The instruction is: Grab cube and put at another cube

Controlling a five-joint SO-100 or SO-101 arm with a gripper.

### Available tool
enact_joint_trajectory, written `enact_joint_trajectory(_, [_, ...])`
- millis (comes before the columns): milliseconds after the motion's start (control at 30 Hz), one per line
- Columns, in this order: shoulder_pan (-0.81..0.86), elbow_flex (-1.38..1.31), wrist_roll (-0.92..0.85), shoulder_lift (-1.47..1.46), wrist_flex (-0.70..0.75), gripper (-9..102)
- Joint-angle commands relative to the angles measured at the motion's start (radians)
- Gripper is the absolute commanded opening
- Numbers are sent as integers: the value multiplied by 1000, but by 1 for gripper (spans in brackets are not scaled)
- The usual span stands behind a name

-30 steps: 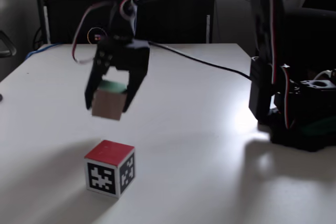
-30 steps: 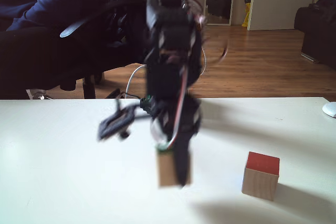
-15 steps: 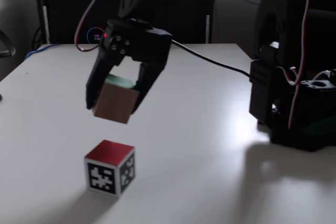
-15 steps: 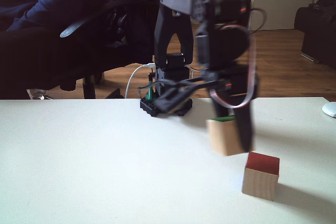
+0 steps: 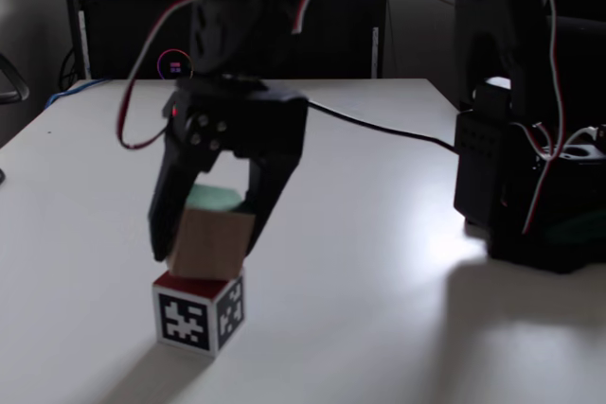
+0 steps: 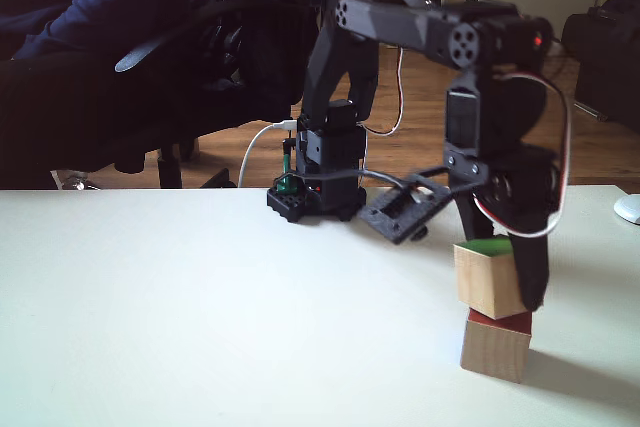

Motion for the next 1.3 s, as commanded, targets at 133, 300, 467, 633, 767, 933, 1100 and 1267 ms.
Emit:
enact_joint_trajectory(133, [-5, -126, 0, -52, 44, 17])
enact_joint_trajectory(300, [2, -170, -14, -83, 78, 29])
enact_joint_trajectory(467, [5, -176, -12, -84, 101, 38])
enact_joint_trajectory(633, [3, -184, -14, -75, 127, 42])
enact_joint_trajectory(767, [8, -186, -3, -49, 143, 44])
enact_joint_trajectory(933, [11, -192, 3, 35, 195, 46])
enact_joint_trajectory(1100, [-6, -66, 12, 290, 242, 47])
enact_joint_trajectory(1267, [51, 420, -55, 719, -6, 46])
